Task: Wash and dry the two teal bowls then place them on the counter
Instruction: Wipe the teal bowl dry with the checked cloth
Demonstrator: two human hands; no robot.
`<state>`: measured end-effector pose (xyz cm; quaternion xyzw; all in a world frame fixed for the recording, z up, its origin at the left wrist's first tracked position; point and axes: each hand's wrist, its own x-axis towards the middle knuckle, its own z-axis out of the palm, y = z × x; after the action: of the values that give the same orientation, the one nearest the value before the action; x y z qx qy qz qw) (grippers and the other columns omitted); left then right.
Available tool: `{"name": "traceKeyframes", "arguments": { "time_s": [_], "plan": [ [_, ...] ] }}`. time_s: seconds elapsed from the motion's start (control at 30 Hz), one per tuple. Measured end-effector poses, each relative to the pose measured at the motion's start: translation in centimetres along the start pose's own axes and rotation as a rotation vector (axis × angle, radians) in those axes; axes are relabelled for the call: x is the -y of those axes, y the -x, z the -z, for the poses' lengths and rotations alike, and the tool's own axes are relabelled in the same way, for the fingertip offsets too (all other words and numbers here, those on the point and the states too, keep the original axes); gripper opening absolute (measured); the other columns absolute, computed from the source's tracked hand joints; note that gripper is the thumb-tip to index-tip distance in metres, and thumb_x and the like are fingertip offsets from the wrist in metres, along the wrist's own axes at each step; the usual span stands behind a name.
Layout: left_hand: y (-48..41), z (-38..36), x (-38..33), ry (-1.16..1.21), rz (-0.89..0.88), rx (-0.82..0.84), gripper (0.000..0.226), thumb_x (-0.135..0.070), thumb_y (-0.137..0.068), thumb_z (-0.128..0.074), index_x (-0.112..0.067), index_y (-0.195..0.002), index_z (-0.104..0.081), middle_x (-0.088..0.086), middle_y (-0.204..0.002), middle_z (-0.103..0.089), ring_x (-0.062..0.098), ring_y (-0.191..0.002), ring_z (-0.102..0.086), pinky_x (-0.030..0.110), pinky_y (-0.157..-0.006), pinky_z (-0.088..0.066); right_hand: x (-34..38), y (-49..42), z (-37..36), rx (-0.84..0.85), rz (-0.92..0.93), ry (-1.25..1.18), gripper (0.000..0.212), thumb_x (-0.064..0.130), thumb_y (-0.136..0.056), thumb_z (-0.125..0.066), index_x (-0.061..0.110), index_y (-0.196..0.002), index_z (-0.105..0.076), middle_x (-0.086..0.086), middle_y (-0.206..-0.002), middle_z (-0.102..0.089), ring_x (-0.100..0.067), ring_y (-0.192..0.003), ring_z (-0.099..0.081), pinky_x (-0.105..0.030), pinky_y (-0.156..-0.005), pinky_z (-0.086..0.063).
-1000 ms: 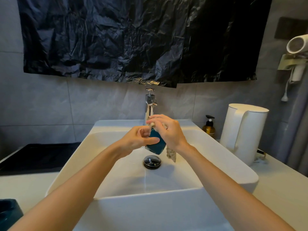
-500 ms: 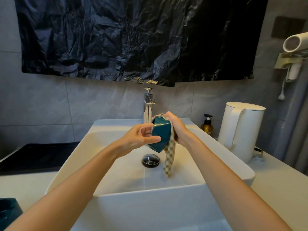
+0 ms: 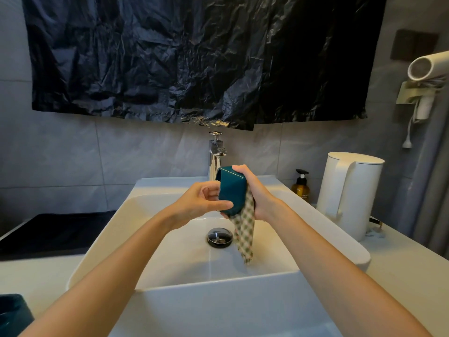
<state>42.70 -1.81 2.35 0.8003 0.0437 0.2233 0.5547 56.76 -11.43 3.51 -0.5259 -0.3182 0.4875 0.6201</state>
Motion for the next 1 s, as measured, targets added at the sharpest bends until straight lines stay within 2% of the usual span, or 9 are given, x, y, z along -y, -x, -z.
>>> {"name": "traceKeyframes", "arguments": {
  "time_s": [0.1, 0.2, 0.37, 0.47, 0.53, 0.67, 0.77, 0.9, 1.0],
  "plan": [
    [-0.2, 0.0, -0.3, 0.04, 0.03, -0.021, 0.033, -0.009, -0.086, -0.066, -0.009, -0.119, -0.062, 0.007, -0.112, -0.07, 0.022, -0.105, -0.066, 0.032, -0.092, -0.052, -0.2, -0.6, -0.2, -0.082, 0.097, 0.125, 0.056, 0.058, -0.08, -0.058, 0.017, -0.118, -0.058, -0.013, -0.1, -0.066, -0.026, -0.087, -0.062, -0.039, -0.078, -0.053],
    [-0.4, 0.3, -0.6, 0.155, 0.049, -0.072, 0.035, -0.015, -0.088, -0.063, -0.006, -0.122, -0.059, 0.011, -0.114, -0.069, 0.025, -0.109, -0.065, 0.036, -0.095, -0.052, -0.4, -0.8, -0.8, -0.105, 0.226, 0.211, 0.064, 0.054, -0.076, -0.062, 0.021, -0.129, -0.047, -0.012, -0.114, -0.062, -0.022, -0.091, -0.062, -0.031, -0.066, -0.056],
    [-0.2, 0.8, -0.5, 0.179, 0.052, -0.066, 0.039, -0.011, -0.088, -0.061, -0.005, -0.126, -0.054, 0.014, -0.115, -0.068, 0.026, -0.108, -0.065, 0.039, -0.094, -0.052, -1.3, -0.6, -1.6, -0.086, 0.42, 0.279, 0.038, 0.041, -0.097, -0.046, 0.036, -0.133, -0.034, 0.0, -0.112, -0.058, -0.012, -0.092, -0.062, -0.022, -0.062, -0.055],
    [-0.1, 1.0, -0.6, 0.169, 0.04, -0.084, 0.034, -0.008, -0.09, -0.06, -0.004, -0.123, -0.056, 0.014, -0.112, -0.069, 0.026, -0.104, -0.066, 0.032, -0.087, -0.055, -1.8, -1.0, -2.2, -0.104, 0.541, 0.348, 0.033, 0.053, -0.095, -0.042, 0.046, -0.127, -0.038, 0.0, -0.125, -0.052, -0.013, -0.106, -0.06, -0.025, -0.077, -0.057],
    [-0.2, 1.0, -0.4, 0.138, 0.045, -0.113, 0.033, -0.008, -0.089, -0.062, -0.002, -0.121, -0.057, 0.015, -0.111, -0.069, 0.027, -0.103, -0.067, 0.033, -0.086, -0.056, -2.2, -1.5, -2.0, -0.183, 0.735, 0.518, 0.03, 0.058, -0.092, -0.039, 0.052, -0.12, -0.048, 0.002, -0.14, -0.042, -0.013, -0.12, -0.052, -0.032, -0.092, -0.053],
    [-0.2, 0.6, 0.0, 0.007, 0.059, -0.122, 0.025, -0.011, -0.087, -0.066, -0.008, -0.112, -0.063, 0.01, -0.104, -0.071, 0.022, -0.099, -0.068, 0.035, -0.087, -0.056, -2.6, -1.6, -1.6, -0.267, 1.016, 0.996, 0.035, 0.037, -0.099, -0.035, 0.036, -0.118, -0.065, 0.011, -0.141, -0.046, -0.005, -0.129, -0.039, -0.024, -0.104, -0.037],
    [-0.2, 0.1, 0.1, -0.043, 0.079, -0.083, 0.022, -0.01, -0.086, -0.067, -0.014, -0.108, -0.064, 0.0, -0.098, -0.072, 0.014, -0.094, -0.068, 0.027, -0.083, -0.056, -2.1, -1.9, -0.8, -0.271, 0.982, 1.054, 0.034, 0.031, -0.099, -0.04, 0.029, -0.118, -0.068, 0.01, -0.131, -0.058, -0.004, -0.121, -0.048, -0.021, -0.098, -0.042],
    [-0.3, -0.5, 0.4, -0.059, 0.108, -0.036, 0.024, -0.012, -0.087, -0.066, -0.014, -0.111, -0.062, 0.0, -0.103, -0.071, 0.016, -0.096, -0.068, 0.029, -0.084, -0.056, -1.1, -2.2, -0.5, -0.327, 0.72, 0.746, 0.028, 0.025, -0.098, -0.046, 0.023, -0.108, -0.073, 0.005, -0.111, -0.068, -0.013, -0.098, -0.061, -0.019, -0.073, -0.051],
    [-0.3, -0.5, 0.4, -0.045, 0.092, -0.059, 0.024, -0.009, -0.087, -0.066, -0.014, -0.11, -0.063, 0.0, -0.101, -0.071, 0.016, -0.095, -0.068, 0.029, -0.084, -0.055, -1.6, -2.0, -0.8, -0.329, 0.835, 0.814, 0.028, 0.02, -0.095, -0.049, 0.02, -0.105, -0.074, 0.006, -0.113, -0.068, -0.008, -0.103, -0.059, -0.019, -0.083, -0.049]
  ]
}}
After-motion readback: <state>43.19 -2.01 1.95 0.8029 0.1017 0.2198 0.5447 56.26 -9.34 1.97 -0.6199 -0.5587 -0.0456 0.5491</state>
